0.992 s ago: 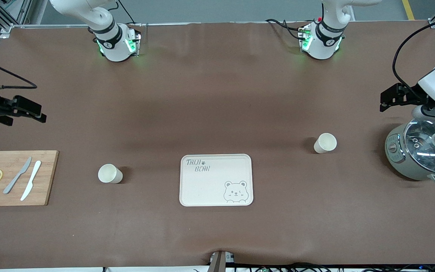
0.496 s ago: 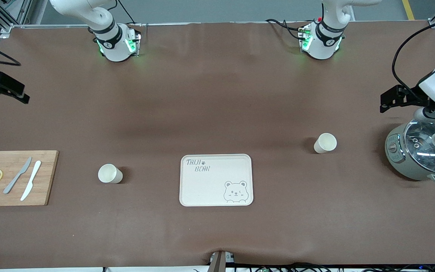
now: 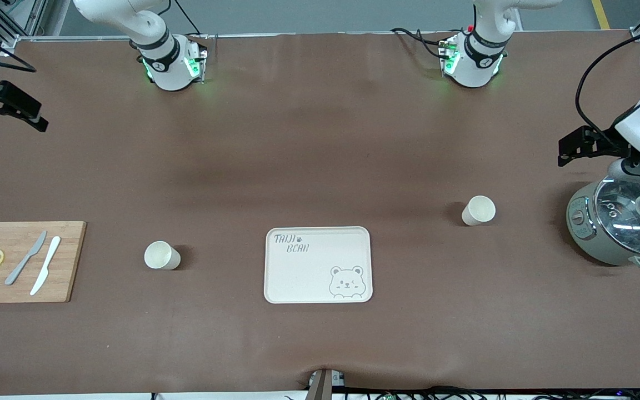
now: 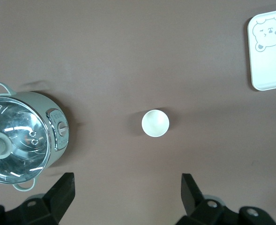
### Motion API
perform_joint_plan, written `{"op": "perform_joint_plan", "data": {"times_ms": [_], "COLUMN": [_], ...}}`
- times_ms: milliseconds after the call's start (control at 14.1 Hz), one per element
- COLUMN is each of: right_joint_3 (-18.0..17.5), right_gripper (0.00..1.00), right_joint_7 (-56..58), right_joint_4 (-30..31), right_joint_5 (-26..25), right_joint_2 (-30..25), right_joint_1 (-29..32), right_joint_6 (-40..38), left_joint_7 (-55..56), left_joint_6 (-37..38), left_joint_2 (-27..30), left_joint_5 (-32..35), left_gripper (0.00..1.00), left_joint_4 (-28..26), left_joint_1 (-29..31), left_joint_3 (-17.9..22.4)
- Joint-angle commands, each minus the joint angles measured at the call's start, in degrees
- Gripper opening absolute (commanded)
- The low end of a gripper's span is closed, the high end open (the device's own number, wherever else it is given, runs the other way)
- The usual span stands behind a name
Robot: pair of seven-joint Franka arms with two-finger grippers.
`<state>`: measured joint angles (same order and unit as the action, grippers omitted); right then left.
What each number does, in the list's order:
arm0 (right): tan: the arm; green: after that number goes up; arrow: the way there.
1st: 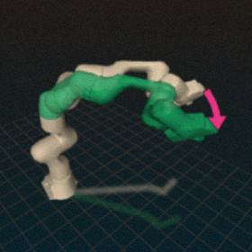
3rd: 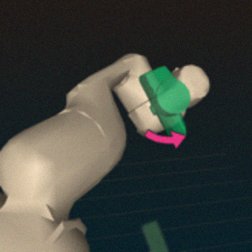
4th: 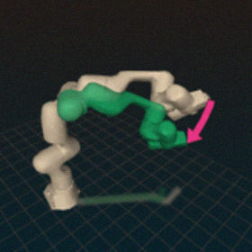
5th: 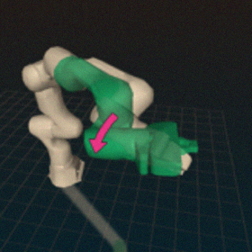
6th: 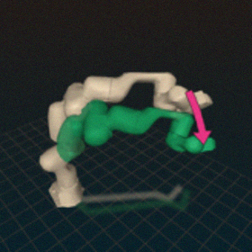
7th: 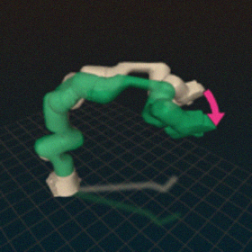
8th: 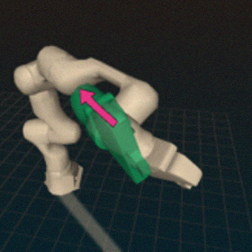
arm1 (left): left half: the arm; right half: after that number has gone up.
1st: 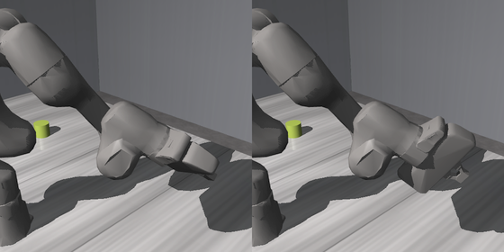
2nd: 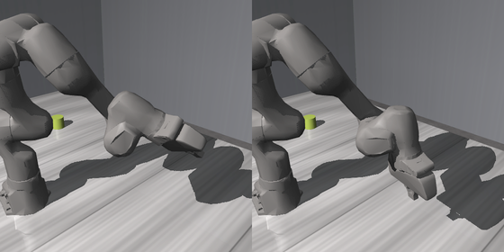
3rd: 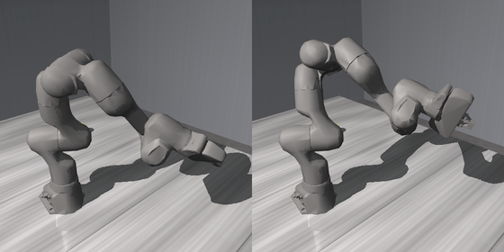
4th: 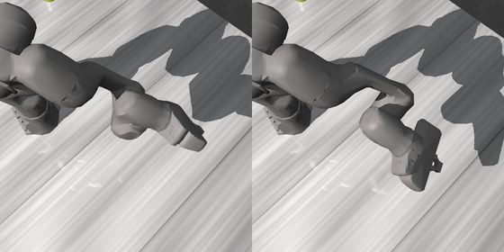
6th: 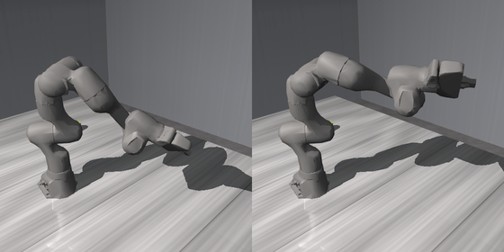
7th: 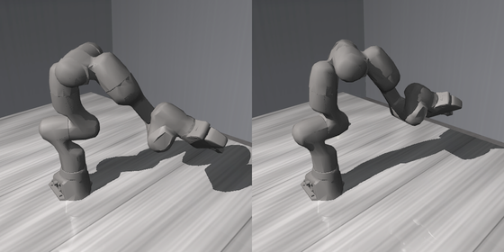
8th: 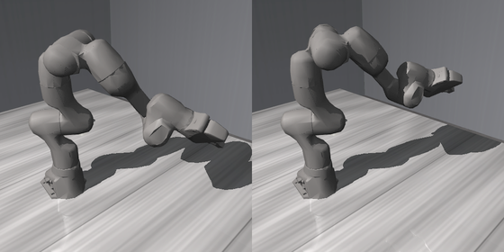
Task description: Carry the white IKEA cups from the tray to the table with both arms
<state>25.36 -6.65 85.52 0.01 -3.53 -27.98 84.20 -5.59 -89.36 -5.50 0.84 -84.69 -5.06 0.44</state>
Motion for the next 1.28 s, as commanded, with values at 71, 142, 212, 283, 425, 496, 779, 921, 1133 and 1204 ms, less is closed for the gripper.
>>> {"op": "perform_joint_plan", "data": {"times_ms": [71,142,212,283,425,496,779,921,1133,1204], "right_joint_3": [-0.3,-0.3,-0.4,-0.4,-0.4,-0.6,-33.2,-32.8,-32.8,-32.8], "right_gripper": [1.00,1.00,1.00,1.00,1.00,1.00,1.00,1.00,1.00,1.00], "right_joint_7": [-1.3,-1.3,-1.2,-0.8,-0.6,-0.5,0.2,-0.3,0.3,0.3], "right_joint_4": [1.8,1.7,1.5,1.3,1.3,1.1,1.1,1.1,1.1,1.1], "right_joint_5": [-2.3,-2.4,-2.5,-2.5,-2.5,-2.4,-1.7,-1.7,-1.7,-1.7], "right_joint_2": [-1.5,-1.5,-1.4,-1.5,-1.5,-1.5,-0.6,-0.6,-0.6,-0.6], "right_joint_1": [-0.8,-0.9,-0.9,-0.9,-0.9,-0.7,31.4,30.3,30.9,31.1], "right_joint_6": [0.9,0.9,0.9,0.6,0.3,0.1,0.4,0.6,0.7,0.7], "left_joint_7": [-0.4,-0.6,-0.7,-1.2,-2.1,-2.1,-2.1,-2.1,-2.1,-2.1], "left_joint_6": [0.6,0.6,0.6,0.6,0.6,0.6,0.6,0.5,0.5,0.5], "left_joint_2": [0.1,0.1,0.1,0.0,0.0,0.0,-0.3,-0.3,-0.5,-0.5], "left_joint_5": [1.4,1.4,1.4,1.4,1.4,1.4,1.4,1.4,1.4,1.4], "left_gripper": [1.00,1.00,1.00,1.00,1.00,1.00,1.00,1.00,1.00,1.00], "left_joint_4": [0.1,0.1,0.1,0.1,0.1,0.1,0.1,0.3,0.2,0.2], "left_joint_1": [0.1,0.1,0.2,0.2,0.3,0.3,0.4,0.3,0.4,0.2], "left_joint_3": [-0.2,-0.2,-0.2,-0.2,-0.2,-0.2,-0.2,-0.2,-0.2,-0.2]}}
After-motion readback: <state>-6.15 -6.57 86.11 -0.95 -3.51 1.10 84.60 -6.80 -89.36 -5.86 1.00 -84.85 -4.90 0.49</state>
